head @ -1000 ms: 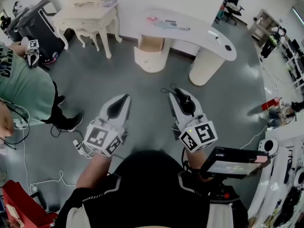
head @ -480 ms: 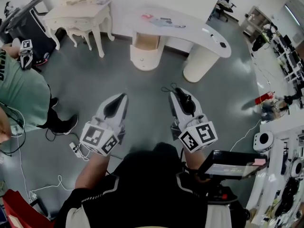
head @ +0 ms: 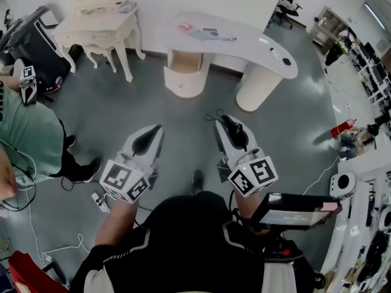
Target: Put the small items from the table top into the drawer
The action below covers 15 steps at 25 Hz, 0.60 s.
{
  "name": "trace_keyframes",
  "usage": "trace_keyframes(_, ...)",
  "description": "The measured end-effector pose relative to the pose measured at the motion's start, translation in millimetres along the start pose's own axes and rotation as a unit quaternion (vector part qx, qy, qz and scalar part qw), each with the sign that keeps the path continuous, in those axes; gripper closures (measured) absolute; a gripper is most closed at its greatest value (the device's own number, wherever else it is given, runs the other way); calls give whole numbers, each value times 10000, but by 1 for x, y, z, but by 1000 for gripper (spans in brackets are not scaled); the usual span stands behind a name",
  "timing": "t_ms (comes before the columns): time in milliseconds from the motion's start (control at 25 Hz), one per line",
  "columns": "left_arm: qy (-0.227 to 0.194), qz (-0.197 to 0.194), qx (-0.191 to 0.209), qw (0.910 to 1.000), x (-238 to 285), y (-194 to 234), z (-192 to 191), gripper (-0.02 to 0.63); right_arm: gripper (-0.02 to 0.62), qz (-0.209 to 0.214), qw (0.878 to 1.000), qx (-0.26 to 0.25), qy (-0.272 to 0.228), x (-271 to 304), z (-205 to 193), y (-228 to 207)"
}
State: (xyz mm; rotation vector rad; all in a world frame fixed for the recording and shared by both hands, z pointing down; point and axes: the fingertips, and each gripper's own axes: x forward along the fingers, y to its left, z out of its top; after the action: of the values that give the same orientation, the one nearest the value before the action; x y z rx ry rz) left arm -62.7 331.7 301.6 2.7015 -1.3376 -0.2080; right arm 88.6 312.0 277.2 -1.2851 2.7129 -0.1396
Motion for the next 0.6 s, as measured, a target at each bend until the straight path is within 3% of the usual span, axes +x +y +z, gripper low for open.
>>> trace_keyframes(600, 166, 188, 94, 9996, 111, 29, 13, 606, 502, 343, 9992, -46, -207, 64, 19, -100)
